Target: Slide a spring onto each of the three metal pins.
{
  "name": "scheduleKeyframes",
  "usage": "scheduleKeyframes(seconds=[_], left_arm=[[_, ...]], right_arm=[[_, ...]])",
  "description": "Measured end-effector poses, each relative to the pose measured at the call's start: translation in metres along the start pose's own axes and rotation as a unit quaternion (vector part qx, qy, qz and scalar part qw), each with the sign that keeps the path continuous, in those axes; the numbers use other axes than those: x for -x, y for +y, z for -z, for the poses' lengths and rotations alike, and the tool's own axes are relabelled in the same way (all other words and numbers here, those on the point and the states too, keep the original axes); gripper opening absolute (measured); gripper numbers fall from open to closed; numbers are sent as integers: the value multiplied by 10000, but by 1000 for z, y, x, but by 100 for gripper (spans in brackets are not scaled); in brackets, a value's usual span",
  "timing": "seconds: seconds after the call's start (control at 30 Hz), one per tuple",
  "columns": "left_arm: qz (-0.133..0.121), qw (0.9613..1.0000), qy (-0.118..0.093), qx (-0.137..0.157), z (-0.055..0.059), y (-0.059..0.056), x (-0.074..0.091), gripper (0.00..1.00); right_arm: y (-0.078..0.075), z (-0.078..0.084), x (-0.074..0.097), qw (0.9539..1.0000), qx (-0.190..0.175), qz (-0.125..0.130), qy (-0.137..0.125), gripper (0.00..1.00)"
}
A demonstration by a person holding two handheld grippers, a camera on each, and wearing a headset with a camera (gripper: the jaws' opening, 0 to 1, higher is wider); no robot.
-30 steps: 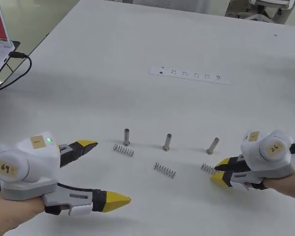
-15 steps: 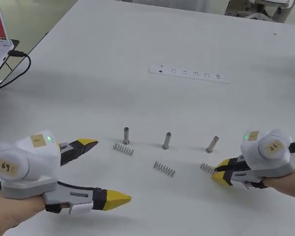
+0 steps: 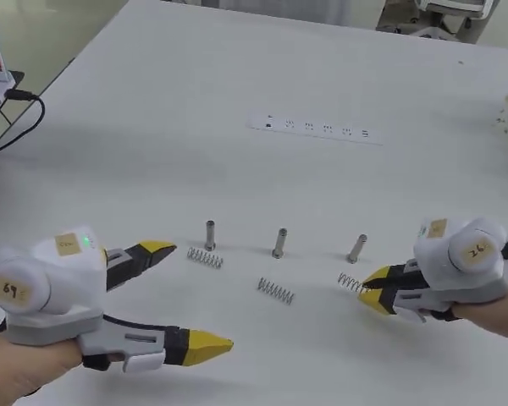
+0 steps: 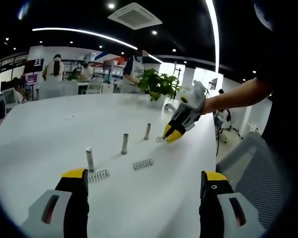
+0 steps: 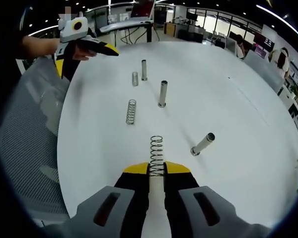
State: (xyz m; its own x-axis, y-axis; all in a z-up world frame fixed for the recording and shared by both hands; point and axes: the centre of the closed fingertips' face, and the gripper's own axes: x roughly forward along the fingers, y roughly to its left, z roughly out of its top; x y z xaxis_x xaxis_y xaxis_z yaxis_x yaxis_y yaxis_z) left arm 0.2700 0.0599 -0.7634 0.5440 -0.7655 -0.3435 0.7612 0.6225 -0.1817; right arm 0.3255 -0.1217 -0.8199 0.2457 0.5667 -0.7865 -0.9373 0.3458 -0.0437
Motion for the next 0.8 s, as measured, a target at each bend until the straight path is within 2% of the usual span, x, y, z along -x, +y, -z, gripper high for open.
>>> scheduleKeyframes(seconds=[0.3,0.53,0.73,0.8], left_arm=[[212,9997,76,-108,-3,-6,-8,89],[469,9985,162,-231,-8,-11,-15,84],[748,9966,169,-294,-14,-17,-23,78],[861,9960,65,-225,-19,-20,-26,78]], right_arm=[[19,-23,6,9986,483,-153,-139,8],[29,-32,7,9974,618,-289,-210,8],[39,-40,10,9959,747,-442,-263,8],[42,-45,12,9953,776,-490,-298,8]])
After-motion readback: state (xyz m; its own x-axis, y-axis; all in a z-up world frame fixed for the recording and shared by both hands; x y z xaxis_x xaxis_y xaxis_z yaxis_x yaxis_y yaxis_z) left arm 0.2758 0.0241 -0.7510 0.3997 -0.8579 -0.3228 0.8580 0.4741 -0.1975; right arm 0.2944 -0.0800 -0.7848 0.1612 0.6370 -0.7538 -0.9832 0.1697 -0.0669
